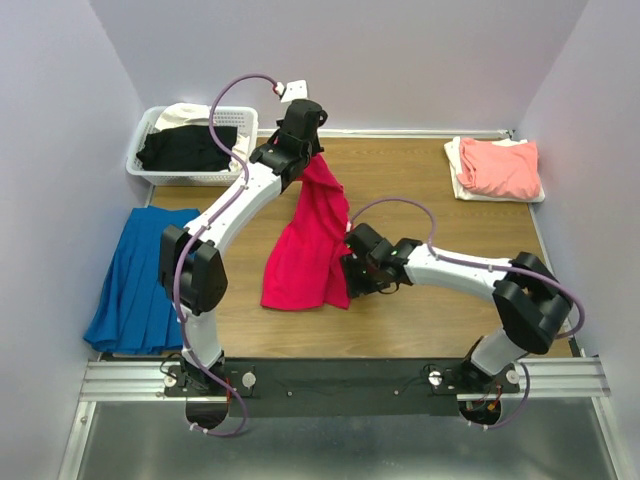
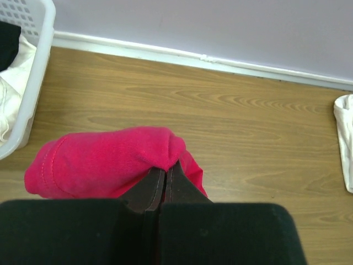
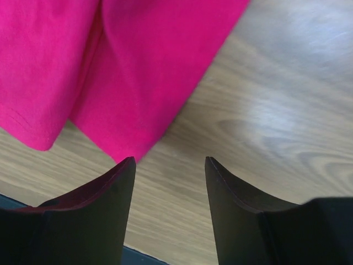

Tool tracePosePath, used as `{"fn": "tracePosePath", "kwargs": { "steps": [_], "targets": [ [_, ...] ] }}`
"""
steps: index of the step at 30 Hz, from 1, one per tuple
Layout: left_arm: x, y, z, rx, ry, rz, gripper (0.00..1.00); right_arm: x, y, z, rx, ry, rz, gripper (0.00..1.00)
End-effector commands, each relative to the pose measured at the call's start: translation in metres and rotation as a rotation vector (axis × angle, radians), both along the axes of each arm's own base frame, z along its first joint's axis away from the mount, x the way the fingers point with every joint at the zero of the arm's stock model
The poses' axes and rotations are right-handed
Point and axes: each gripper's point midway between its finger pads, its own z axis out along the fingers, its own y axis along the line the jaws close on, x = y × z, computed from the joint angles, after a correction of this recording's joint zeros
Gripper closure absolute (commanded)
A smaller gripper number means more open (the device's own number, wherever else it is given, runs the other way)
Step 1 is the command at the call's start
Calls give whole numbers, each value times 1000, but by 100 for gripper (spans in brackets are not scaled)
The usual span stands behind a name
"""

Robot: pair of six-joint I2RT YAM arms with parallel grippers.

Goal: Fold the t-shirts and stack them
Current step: Move the tshirt to the center of the board

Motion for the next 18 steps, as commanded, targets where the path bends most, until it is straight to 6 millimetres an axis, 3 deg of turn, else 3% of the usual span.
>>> {"fn": "tracePosePath", "kwargs": {
  "steps": [1,12,14,15,17,18],
  "targets": [
    [6,14,-7,-5,46,47,100,-6,21,-13,-24,-2,11,36],
    [0,43,-27,-1,96,61,100,1,42,-38,-68,9,6,37],
    [0,48,-28,1,96,66,100,1,43,-43,-77,16,3,48],
    [0,50,-28,3,98,66,100,1,42,-44,-82,17,-1,64],
    [0,55,-28,9,98,69,100,-1,40,-43,-86,17,-24,82],
    [-1,57,-27,12,96,72,100,-1,38,-42,-88,13,-36,98]
  ]
}}
